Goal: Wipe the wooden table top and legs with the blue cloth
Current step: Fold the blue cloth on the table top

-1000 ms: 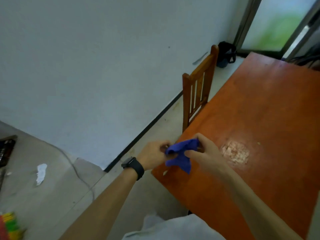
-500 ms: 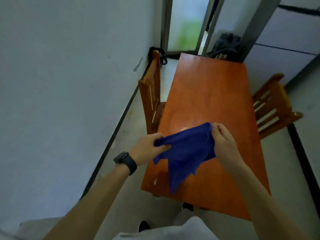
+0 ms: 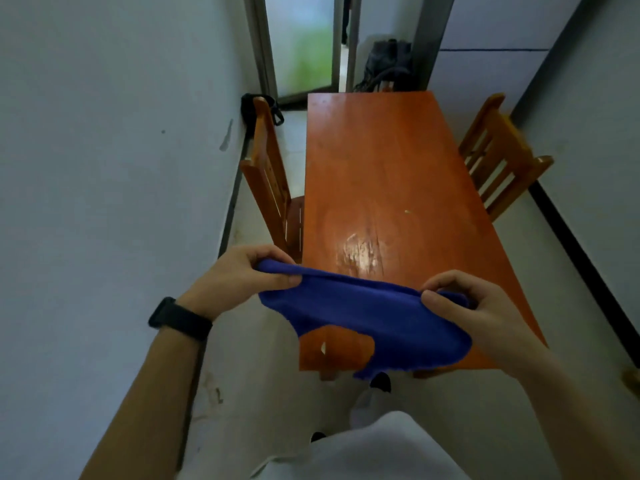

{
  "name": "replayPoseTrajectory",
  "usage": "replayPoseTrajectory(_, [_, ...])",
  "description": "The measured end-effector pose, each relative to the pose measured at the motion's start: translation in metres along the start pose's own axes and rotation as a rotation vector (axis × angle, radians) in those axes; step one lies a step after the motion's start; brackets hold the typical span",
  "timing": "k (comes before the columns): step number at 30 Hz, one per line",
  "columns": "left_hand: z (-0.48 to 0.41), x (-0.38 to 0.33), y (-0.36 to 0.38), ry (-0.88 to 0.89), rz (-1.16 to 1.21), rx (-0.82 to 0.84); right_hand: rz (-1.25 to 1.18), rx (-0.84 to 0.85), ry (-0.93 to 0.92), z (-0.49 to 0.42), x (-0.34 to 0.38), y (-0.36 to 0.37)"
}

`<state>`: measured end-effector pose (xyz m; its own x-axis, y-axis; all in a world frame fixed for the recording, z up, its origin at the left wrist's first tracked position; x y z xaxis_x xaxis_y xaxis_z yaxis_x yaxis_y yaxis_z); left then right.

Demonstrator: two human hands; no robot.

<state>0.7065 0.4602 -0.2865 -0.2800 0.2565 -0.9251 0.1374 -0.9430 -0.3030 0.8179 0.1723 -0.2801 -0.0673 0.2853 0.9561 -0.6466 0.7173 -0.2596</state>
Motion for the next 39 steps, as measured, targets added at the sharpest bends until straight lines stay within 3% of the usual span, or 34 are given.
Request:
replayPoseTrajectory(3, [-0.001,0.004,-0.003,-0.020,0.069,0.077,-0.069,-0.015,0.050,-0.005,-0.006,-0.006])
replayPoseTrajectory(9, [-0.045,0.018,-0.003,-0.104,0.133,0.013,-0.099,-0.111,0.075,-0.037,-0.019,-0.017])
replayPoseTrajectory(13, [-0.091,0.026,0.002,-0.181,0.129,-0.065,0.050,-0.209,0.090,-0.081,-0.044,-0.034])
replayPoseTrajectory(17, [-0.142,0.042,0.012,-0.188,-0.058,-0.110,0.330,-0.189,0.125,-0.131,-0.081,-0.045])
replayPoseTrajectory(22, [-0.189,0.086,0.018,-0.241,-0.488,-0.183,0.536,-0.130,0.156,-0.175,-0.127,-0.048])
replayPoseTrajectory(26, [-0.198,0.117,0.035,-0.266,-0.654,-0.191,0.713,-0.091,0.116,-0.190,-0.175,-0.039])
replayPoseTrajectory(34, [-0.115,0.189,0.078,-0.062,-0.958,0.030,0.774,0.050,-0.075,-0.099,-0.229,0.012])
replayPoseTrajectory(39, [-0.074,0.225,0.102,0.013,-1.116,0.232,0.833,0.208,0.023,-0.050,-0.265,0.042])
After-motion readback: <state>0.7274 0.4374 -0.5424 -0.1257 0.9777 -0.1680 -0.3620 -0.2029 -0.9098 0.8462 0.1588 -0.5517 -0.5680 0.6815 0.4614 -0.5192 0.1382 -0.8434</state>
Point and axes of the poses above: each hand's wrist, its own z-axis away from the middle knuckle, its own y-axis out of the palm, x = y × z, the point moved 6 cm from there along -z, towards the middle knuckle, and after that the axes turned 1 degree about -z, right-handed, at the moved point
